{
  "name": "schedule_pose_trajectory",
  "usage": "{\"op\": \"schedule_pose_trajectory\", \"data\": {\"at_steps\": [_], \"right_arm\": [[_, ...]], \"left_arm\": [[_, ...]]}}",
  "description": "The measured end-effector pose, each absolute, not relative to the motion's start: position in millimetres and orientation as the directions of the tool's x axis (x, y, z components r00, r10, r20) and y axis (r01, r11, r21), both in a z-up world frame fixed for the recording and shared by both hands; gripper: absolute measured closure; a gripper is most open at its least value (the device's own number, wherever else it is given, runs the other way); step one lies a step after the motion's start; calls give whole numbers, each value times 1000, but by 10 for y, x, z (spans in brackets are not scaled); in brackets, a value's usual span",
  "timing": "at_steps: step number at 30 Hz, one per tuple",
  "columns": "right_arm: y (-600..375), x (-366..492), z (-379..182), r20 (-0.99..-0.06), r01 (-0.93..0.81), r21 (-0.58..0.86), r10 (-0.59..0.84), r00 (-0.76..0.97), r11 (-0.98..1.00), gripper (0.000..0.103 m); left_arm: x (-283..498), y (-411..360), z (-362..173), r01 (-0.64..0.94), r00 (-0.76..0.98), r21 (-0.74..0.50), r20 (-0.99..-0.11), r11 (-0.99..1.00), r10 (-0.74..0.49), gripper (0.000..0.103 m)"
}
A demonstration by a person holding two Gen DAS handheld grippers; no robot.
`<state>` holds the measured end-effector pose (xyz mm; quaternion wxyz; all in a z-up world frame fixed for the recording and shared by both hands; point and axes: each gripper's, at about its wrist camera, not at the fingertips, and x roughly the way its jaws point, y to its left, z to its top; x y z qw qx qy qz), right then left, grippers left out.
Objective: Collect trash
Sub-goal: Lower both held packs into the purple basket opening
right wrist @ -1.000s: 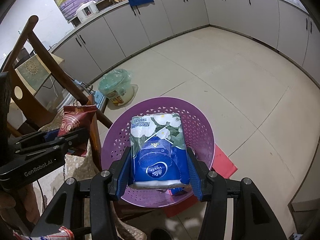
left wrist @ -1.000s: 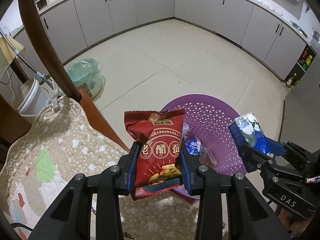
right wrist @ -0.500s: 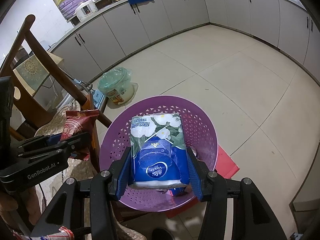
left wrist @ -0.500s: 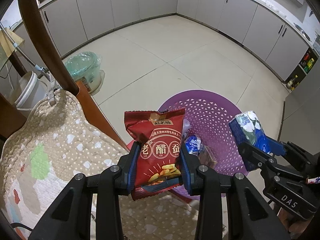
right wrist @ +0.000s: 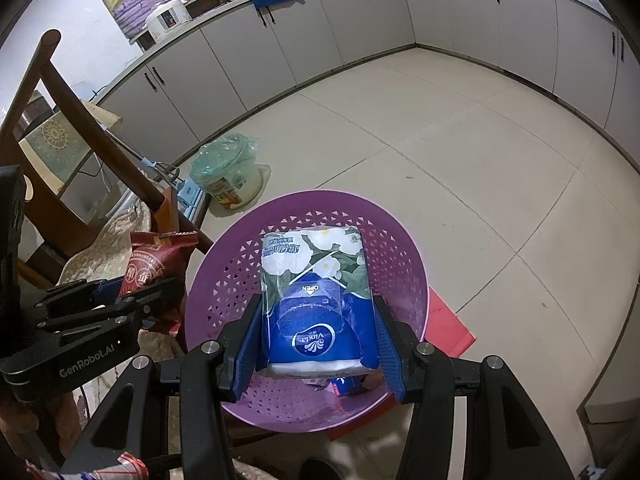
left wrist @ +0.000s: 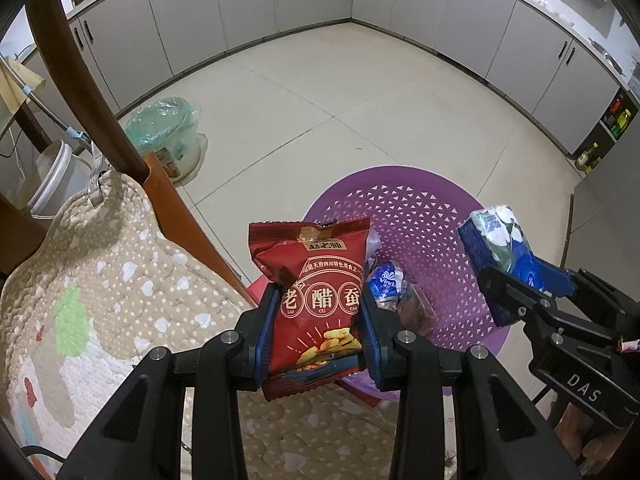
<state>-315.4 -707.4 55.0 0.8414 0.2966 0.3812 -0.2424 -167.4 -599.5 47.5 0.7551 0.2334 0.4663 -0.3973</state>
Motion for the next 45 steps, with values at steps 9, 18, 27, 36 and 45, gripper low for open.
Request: {"op": "schedule_pose_trajectory", "data": {"at_steps": [9,18,27,36,45], "right_arm": [[-7085,-3090,518,-787,632,292,-195,585,718,47],[-7099,-3037,470,-794,634,275,-201,574,723,47],[-7106,-2999,432,-798,632,270,-199,569,726,47],[-7104,-2958,401,-802,630,265,-196,564,730,47],[-7102,-2933,389,-805,631,264,-194,561,729,47]], "left_arm": [[-1672,-6015,431,816,246,-17,-894,578,-373,67],[-1645,-6046,366,813,236,-20,-902,582,-361,67],[-1584,-6040,288,808,230,-26,-906,589,-354,67],[-1563,-6054,218,806,220,-37,-908,590,-357,67],[-1544,-6036,205,806,214,-45,-907,590,-362,67]]}}
